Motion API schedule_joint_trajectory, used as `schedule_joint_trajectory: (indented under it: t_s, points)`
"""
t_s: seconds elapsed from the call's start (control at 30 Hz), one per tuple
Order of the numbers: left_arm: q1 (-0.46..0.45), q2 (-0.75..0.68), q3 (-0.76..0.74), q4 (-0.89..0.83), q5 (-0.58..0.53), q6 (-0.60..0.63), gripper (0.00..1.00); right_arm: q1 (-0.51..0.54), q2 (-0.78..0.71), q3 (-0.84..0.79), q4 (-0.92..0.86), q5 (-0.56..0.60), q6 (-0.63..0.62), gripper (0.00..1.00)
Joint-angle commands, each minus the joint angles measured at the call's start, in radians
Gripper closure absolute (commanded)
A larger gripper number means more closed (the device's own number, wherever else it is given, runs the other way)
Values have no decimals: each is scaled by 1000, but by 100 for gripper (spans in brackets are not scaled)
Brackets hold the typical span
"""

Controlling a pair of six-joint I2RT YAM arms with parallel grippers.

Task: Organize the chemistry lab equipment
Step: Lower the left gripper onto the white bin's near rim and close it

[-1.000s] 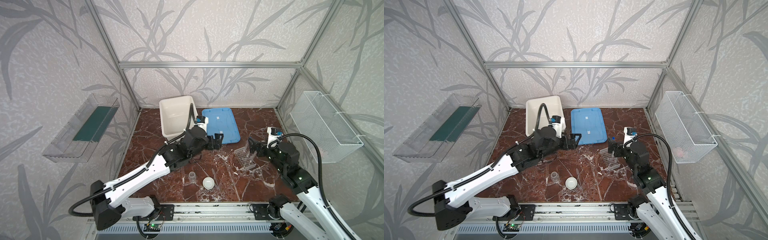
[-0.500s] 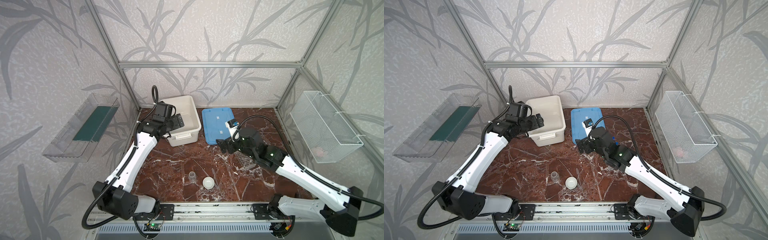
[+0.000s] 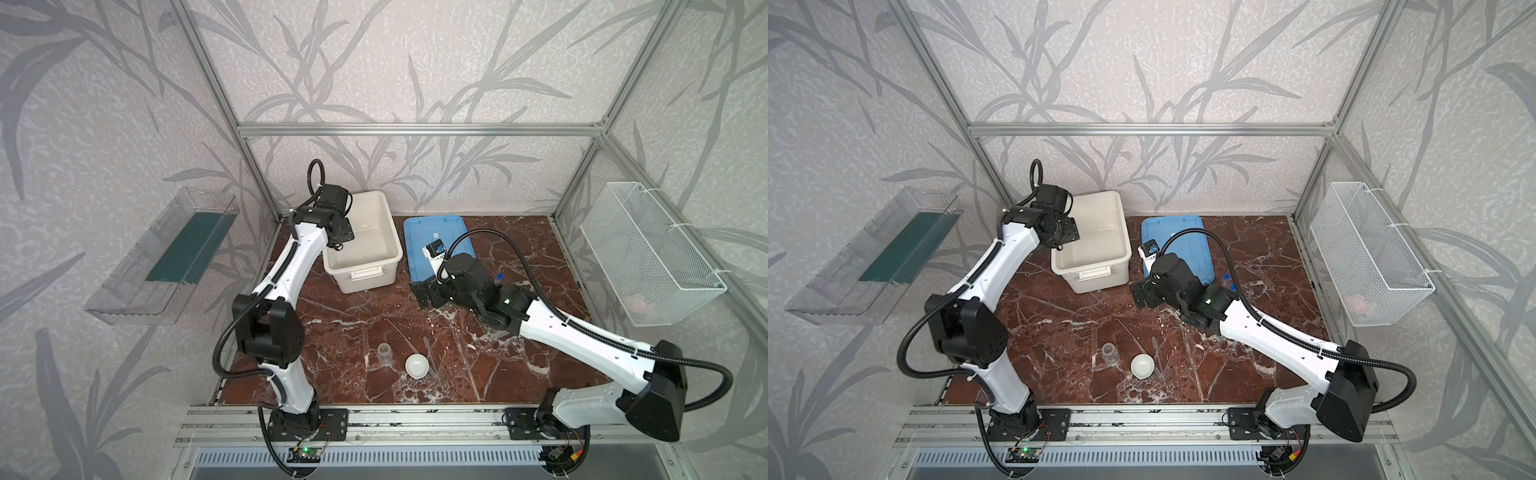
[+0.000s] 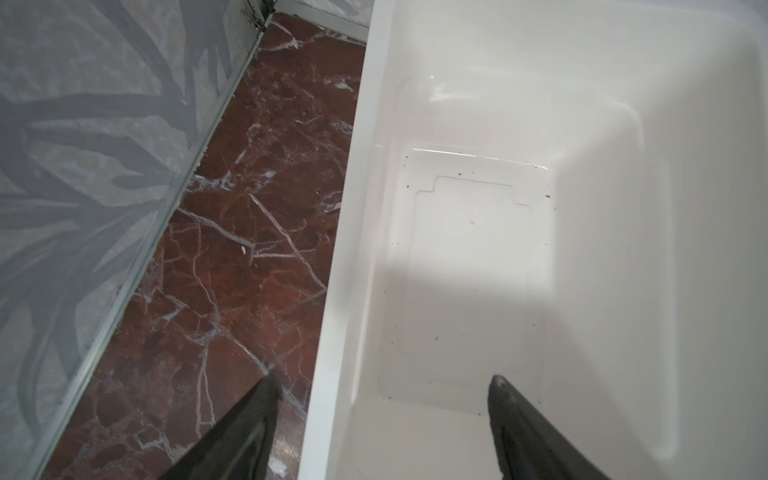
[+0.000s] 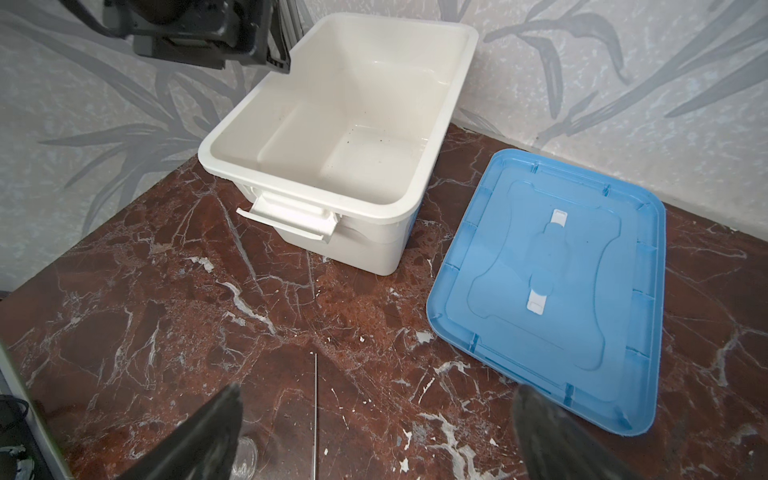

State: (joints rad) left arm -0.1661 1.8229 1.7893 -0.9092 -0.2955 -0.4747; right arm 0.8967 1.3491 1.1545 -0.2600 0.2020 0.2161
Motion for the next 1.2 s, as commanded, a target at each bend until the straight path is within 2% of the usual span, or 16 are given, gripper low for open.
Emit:
schedule_joint_trajectory:
  t_s: [0.0,0.2,0.4,0.47,0.57,0.67,0.83,0.93,1.17]
  points:
    - [26,73,82,-89,-126,7,25,2,-33,-37,50,17,11,1]
    - [49,204,198,-139,-81,-8,32,2,-42,-64,64,40,-5,0]
    - [56,262,229,-160,-12,-50,59,2,-50,-88,80,46,-7,0]
    - [57,268,240,-192,-1,-75,63,2,-50,-96,83,46,-8,0]
    - [57,250,227,-198,32,-98,74,2,-50,-105,93,48,-6,0]
    - [58,215,200,-203,41,-143,78,2,-44,-108,96,40,-3,0]
    - [56,110,85,-152,87,-279,79,2,-46,-115,98,30,9,0]
    - [50,7,-53,-51,130,-387,79,2,-60,-119,94,31,12,0]
    - [-7,-254,-407,208,51,-611,78,2,-105,-140,84,54,17,0]
